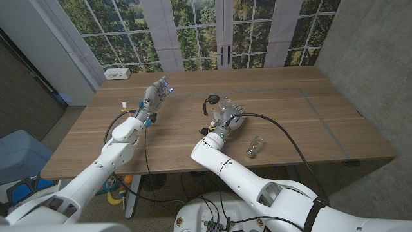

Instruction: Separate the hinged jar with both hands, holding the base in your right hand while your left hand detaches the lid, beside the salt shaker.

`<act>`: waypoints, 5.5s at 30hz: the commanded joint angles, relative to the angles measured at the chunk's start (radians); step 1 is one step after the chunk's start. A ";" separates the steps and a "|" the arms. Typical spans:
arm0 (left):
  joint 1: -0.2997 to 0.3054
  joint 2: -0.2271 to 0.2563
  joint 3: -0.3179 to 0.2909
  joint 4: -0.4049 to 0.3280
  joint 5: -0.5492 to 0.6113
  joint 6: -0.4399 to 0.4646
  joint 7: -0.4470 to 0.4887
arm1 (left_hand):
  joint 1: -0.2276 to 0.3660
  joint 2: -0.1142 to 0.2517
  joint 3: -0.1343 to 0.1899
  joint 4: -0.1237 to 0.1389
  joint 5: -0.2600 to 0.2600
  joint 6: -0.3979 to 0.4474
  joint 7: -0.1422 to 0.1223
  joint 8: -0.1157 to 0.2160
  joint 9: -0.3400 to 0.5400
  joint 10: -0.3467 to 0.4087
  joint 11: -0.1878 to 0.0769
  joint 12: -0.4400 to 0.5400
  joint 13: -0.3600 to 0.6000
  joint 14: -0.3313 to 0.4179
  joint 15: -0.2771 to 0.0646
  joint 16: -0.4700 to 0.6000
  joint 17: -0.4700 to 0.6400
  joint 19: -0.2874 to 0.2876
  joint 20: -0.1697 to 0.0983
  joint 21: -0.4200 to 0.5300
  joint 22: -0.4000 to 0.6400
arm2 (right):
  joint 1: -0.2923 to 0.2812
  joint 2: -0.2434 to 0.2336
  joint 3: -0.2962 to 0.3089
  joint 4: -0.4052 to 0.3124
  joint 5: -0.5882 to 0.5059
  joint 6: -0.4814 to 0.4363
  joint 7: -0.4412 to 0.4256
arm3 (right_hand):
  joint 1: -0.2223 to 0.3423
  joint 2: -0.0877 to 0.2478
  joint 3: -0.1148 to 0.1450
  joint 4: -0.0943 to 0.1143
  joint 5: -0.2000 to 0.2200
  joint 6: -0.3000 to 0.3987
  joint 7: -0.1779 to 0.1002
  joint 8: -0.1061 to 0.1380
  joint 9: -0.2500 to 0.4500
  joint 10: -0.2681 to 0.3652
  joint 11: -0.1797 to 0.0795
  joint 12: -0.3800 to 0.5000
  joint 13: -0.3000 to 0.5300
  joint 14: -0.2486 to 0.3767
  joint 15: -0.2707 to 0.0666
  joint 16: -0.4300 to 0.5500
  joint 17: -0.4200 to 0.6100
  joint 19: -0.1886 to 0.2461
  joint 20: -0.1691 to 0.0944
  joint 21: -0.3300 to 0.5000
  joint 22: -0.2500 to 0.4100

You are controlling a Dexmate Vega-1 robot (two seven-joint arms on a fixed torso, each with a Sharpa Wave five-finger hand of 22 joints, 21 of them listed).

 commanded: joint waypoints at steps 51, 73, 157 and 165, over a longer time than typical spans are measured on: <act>0.052 0.025 0.004 -0.125 0.033 0.042 0.080 | 0.011 0.065 -0.005 -0.035 -0.004 -0.003 0.005 0.008 0.006 0.003 -0.003 0.011 0.004 0.003 0.003 0.004 -0.001 0.012 -0.013 -0.014 0.005 | -0.102 -0.316 0.030 -0.294 0.049 0.441 0.037 | 0.773 0.209 0.243 -0.061 -0.150 0.639 -0.167 0.255 0.105 0.604 -0.224 0.278 0.123 0.783 -0.311 0.297 0.533 0.385 -0.329 0.590 0.182; 0.008 0.100 0.049 -0.186 0.170 0.133 0.137 | 0.137 0.037 0.004 -0.274 -0.040 0.176 -0.016 0.036 0.011 0.226 0.018 0.045 0.009 0.209 0.019 0.019 0.002 0.110 0.021 -0.041 0.005 | -0.184 -0.462 0.099 -0.575 0.192 0.535 0.188 | 0.771 0.186 0.243 -0.065 -0.144 0.680 -0.162 0.259 0.080 0.648 -0.218 0.252 0.098 0.815 -0.312 0.274 0.551 0.378 -0.333 0.638 0.158; -0.102 0.145 0.208 -0.328 0.898 0.205 0.415 | 0.579 -0.271 -0.152 -0.265 0.058 0.201 -0.207 0.037 0.023 0.274 -0.035 0.037 0.019 0.310 -0.026 0.026 0.013 0.254 0.090 -0.067 0.020 | -0.116 -0.724 0.166 -1.022 0.595 0.330 0.589 | 0.784 0.170 0.269 -0.066 -0.096 0.681 -0.129 0.227 0.032 0.668 -0.195 0.201 0.148 0.847 -0.311 0.209 0.619 0.328 -0.325 0.771 0.075; -0.096 0.101 0.216 -0.285 0.875 0.151 0.441 | 0.541 -0.268 -0.220 -0.247 0.089 0.264 -0.206 0.051 0.024 0.308 -0.048 0.043 0.020 0.344 -0.045 0.031 0.016 0.279 0.076 -0.060 0.024 | -0.118 -0.747 0.152 -1.050 0.587 0.336 0.599 | 0.784 0.169 0.271 -0.066 -0.092 0.681 -0.127 0.225 0.029 0.668 -0.193 0.195 0.153 0.851 -0.311 0.204 0.626 0.323 -0.327 0.784 0.066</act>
